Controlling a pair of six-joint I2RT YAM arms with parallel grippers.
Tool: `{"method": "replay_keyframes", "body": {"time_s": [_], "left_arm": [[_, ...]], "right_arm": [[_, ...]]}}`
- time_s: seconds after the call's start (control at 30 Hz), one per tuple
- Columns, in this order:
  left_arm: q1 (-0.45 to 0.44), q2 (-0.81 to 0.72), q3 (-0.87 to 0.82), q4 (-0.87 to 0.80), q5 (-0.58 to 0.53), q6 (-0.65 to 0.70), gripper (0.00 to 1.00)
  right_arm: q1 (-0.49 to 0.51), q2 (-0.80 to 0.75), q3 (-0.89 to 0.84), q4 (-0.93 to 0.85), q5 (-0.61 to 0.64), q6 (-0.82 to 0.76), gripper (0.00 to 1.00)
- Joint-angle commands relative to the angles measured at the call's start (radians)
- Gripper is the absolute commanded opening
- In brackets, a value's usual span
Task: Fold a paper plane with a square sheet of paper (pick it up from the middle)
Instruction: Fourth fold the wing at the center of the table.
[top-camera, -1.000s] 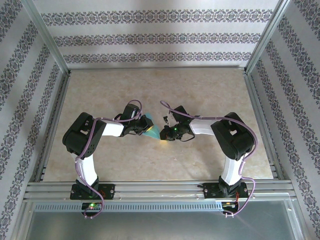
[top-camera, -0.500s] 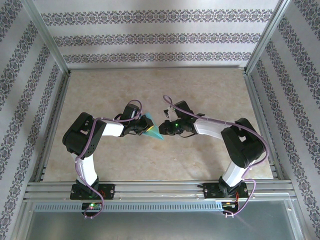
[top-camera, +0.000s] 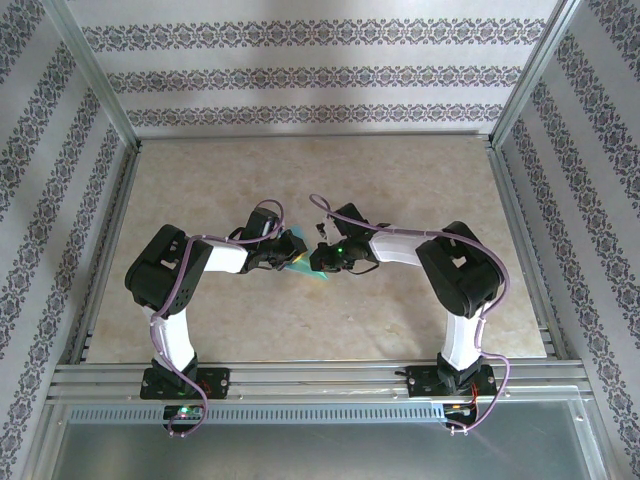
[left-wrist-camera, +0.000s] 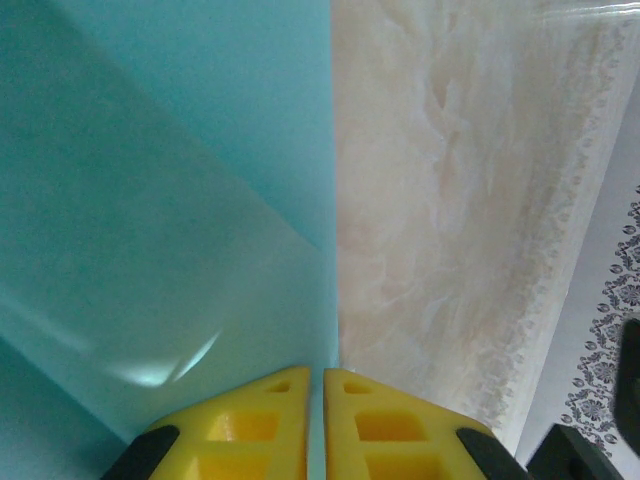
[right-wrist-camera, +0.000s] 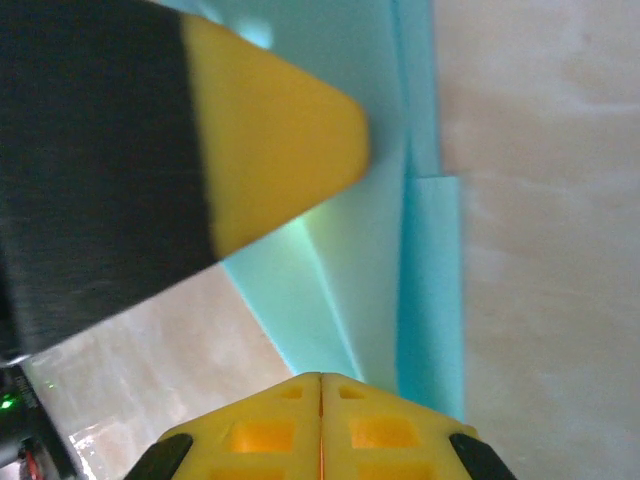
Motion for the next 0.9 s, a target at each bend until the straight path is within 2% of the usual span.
{"method": "replay_keyframes", "body": {"time_s": [0.0,0.27,0.47,0.63,0.87], "left_arm": [[-0.004,0.027,0.006,-0.057,0.013,0.003,0.13],[-0.002,-0.003,0.04,-0.053,0.041,0.021,0.16],[0.005,-0.082,0.076,-0.097,0.039,0.052,0.19],[0.008,-0.151,0.051,-0.178,-0.022,0.107,0.19],[0.006,-0.15,-0.012,-0.116,0.008,0.124,0.18]], "right_arm": [[-0.004,0.013,0.004,-0.018,0.04,0.007,0.08],[-0.012,0.032,-0.025,-0.018,0.059,0.023,0.08],[-0.015,0.046,-0.035,-0.019,0.065,0.038,0.08],[-0.02,0.051,-0.042,-0.021,0.065,0.053,0.08],[-0.024,0.056,-0.042,-0.042,0.072,0.06,0.07]]}}
